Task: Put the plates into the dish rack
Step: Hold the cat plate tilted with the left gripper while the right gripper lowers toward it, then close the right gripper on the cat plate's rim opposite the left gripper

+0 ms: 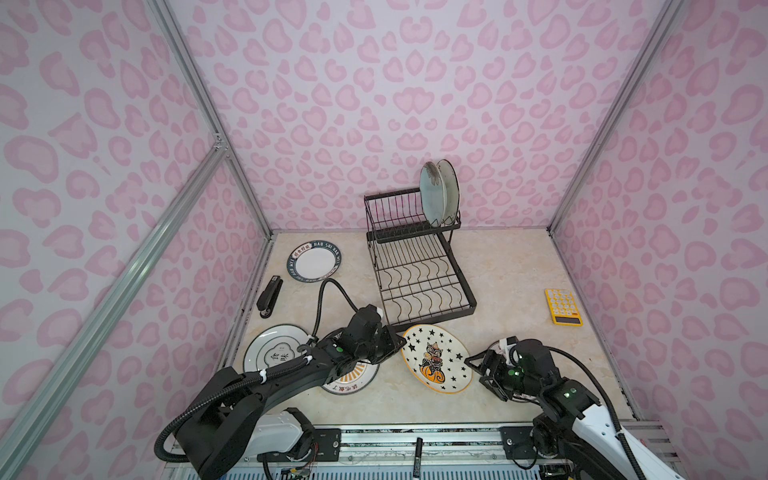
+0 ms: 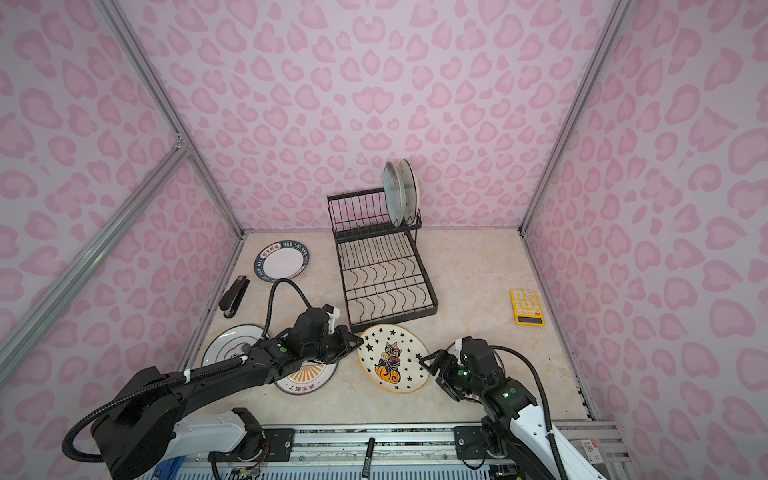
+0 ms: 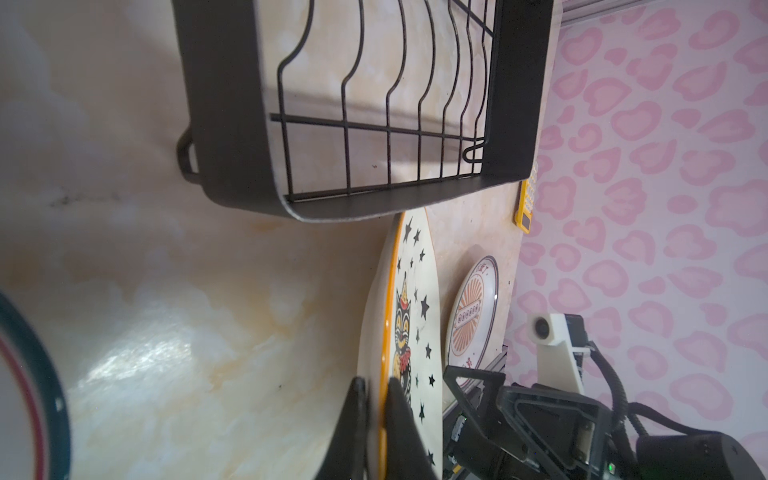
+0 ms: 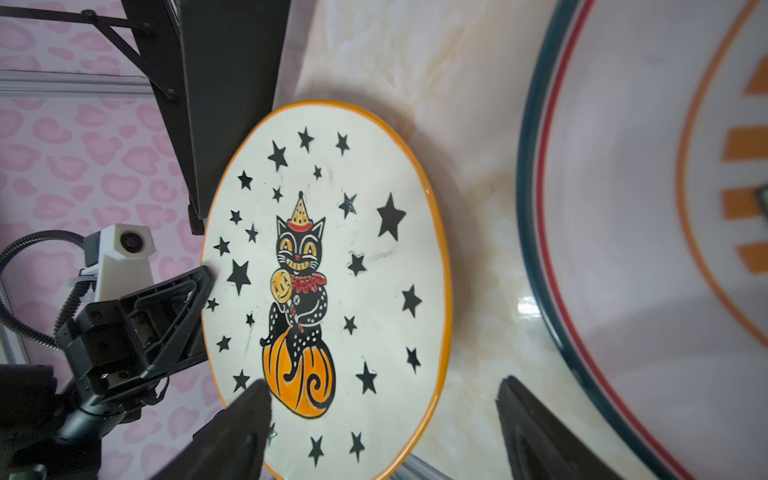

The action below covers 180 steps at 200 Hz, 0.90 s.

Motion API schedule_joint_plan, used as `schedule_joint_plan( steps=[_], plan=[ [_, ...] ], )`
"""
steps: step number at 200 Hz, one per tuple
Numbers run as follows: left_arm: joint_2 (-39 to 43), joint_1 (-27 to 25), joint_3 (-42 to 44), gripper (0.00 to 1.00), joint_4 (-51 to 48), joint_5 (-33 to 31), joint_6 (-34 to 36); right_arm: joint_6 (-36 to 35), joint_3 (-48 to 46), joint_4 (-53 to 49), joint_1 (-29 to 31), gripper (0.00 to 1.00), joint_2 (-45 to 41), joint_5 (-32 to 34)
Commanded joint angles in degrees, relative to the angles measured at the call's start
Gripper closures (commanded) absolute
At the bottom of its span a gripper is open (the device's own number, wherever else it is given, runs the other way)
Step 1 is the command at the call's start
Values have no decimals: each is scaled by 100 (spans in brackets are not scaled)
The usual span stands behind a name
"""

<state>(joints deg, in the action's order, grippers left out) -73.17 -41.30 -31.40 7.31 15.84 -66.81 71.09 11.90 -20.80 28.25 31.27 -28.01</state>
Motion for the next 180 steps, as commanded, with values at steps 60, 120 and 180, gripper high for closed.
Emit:
schedule_joint_plan(
  steps=[60, 120, 180],
  plan=[
    [171, 29, 18, 96, 649, -245, -89, 846, -483, 1355, 383, 35, 268, 560],
    [136, 33, 63, 96, 763, -212, -116, 984, -755, 2079, 522, 54, 645, 652],
    [87, 32, 109, 96, 886, -160, -157, 926, -786, 2467, 629, 63, 1043, 703]
  ],
)
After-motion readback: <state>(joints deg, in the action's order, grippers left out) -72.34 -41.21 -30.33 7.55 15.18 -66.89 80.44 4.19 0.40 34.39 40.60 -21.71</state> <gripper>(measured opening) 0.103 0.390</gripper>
